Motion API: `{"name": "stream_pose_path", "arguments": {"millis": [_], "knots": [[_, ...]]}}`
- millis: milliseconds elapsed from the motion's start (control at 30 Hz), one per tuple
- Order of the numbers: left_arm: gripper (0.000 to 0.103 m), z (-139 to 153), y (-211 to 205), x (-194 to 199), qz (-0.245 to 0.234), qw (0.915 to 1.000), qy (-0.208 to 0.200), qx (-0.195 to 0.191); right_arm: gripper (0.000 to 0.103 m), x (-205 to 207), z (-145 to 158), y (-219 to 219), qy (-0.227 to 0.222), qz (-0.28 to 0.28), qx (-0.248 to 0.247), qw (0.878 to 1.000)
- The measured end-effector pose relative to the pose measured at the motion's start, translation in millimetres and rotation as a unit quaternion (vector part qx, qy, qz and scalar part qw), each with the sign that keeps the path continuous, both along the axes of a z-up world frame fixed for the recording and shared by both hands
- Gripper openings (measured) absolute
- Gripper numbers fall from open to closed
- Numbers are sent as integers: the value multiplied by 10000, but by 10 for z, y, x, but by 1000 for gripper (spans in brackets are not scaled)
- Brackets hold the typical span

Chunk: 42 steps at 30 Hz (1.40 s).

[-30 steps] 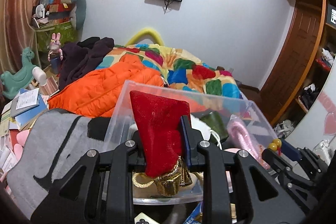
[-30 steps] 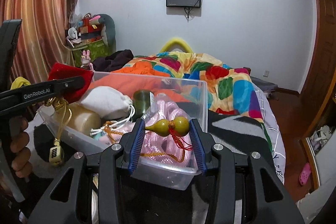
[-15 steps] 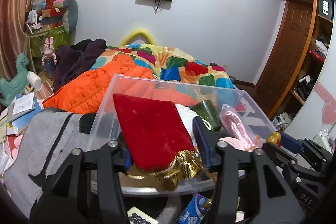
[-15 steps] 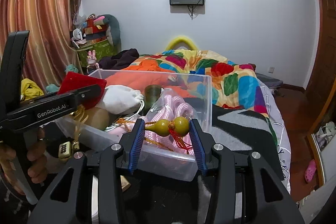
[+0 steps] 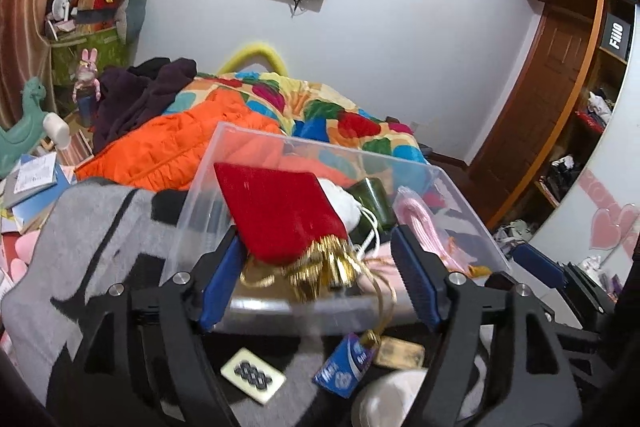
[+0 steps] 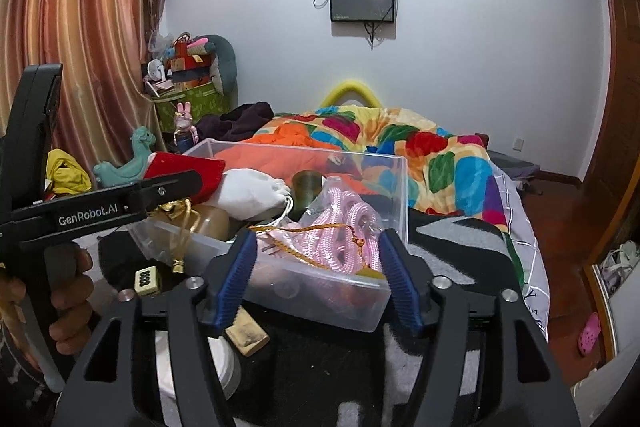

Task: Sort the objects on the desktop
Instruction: 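Carry the red pouch and yellow gourd into the clear box and release both, then grasp the dotted cream tile with the left tool while the right tool grasps the white tub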

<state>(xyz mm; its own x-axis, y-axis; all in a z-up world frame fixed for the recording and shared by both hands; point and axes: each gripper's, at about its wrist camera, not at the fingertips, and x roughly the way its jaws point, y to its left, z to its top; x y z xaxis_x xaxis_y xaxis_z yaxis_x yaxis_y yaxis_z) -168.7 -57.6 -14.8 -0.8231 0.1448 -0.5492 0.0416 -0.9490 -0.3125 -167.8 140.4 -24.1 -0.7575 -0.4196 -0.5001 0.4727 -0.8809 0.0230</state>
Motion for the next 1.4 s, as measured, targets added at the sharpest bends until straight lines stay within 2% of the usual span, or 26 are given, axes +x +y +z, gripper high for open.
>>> {"name": "stream_pose_path", "arguments": {"millis": [67,233,400,600,933,1133,1267,1400], "knots": [[74,-14,6,70,-31,10000,-8,20,62,60,13,-10,26,30,-10,10000],[76,39,77,274,-2,9995,76,-307,71,226,15,-48,99,130,-37,9999],[77,13,91,393,-61,9990,-37,-440,75,375,-6,-108,110,231,-35,9997],[77,-90,-13,457,1,9982,-334,-499,76,501,-117,-108,-74,358,-159,9992],[79,-289,-64,439,-176,9909,-780,-1082,76,569,-466,-269,-631,578,-80,9963],[79,-610,-115,290,-144,9872,-1305,-908,76,576,-630,-384,-811,670,86,9944],[79,-638,-128,268,-209,9872,-1329,-856,76,512,-713,-387,-1009,613,34,9930],[78,-677,-47,277,-156,9839,-1349,-1163,77,498,-794,-367,-1136,562,-106,9919]]}}
